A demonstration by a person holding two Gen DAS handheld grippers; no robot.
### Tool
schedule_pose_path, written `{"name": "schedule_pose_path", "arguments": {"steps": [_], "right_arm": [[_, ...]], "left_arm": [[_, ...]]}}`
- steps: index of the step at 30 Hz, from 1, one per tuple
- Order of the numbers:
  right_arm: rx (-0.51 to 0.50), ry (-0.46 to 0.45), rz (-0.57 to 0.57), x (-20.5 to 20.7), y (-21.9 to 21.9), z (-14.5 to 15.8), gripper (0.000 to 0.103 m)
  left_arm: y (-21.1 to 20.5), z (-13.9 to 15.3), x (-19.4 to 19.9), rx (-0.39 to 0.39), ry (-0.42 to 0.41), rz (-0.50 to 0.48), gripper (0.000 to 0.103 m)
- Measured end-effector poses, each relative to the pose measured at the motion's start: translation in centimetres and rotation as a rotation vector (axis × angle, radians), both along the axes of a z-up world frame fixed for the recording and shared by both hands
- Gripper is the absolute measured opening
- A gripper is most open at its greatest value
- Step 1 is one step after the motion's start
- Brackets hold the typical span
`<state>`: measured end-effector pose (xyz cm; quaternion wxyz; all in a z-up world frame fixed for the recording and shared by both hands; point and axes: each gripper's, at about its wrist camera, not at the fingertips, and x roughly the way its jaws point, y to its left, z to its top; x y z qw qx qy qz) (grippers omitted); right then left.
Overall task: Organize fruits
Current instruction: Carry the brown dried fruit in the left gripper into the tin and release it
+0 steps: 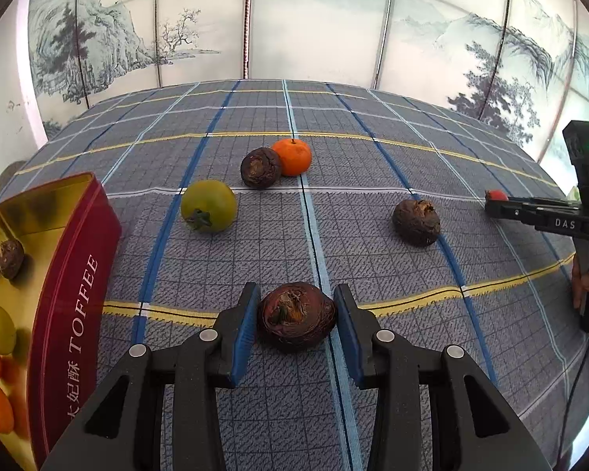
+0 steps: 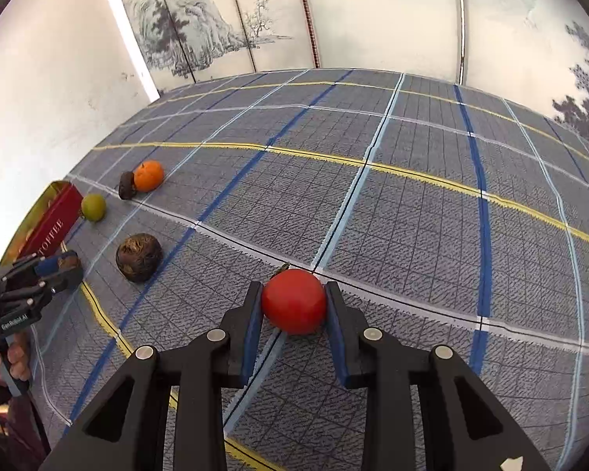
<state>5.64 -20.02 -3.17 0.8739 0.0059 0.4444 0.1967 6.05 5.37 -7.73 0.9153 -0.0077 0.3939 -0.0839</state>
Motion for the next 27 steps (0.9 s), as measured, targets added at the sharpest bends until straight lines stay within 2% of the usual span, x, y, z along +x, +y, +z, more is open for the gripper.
{"name": "schedule_pose_path", "arguments": {"steps": [10, 16, 19, 27], "right_arm": [[0.023, 0.007, -0.003, 0.1, -0.4, 0.0, 0.028], [0.024, 0.008, -0.003, 0.1, -0.5, 0.0, 0.029], [0.025, 0.008, -0.003, 0.1, -0.5, 0.0, 0.029], [0.022, 0.007, -0.003, 0.1, -0.5, 0.0, 0.029]], "left_arm": [[-0.8, 0.0, 0.0, 0.061, -0.004, 0.013, 0.04], [-0.7, 0.2, -0.2, 0.106, 0.002, 0.056, 0.04], [-0.6, 0.9, -0.7, 0.111, -0.008, 0.066, 0.04], [-0.4, 3.8, -1.7, 0.198, -0.053, 0.097, 0.04]]}}
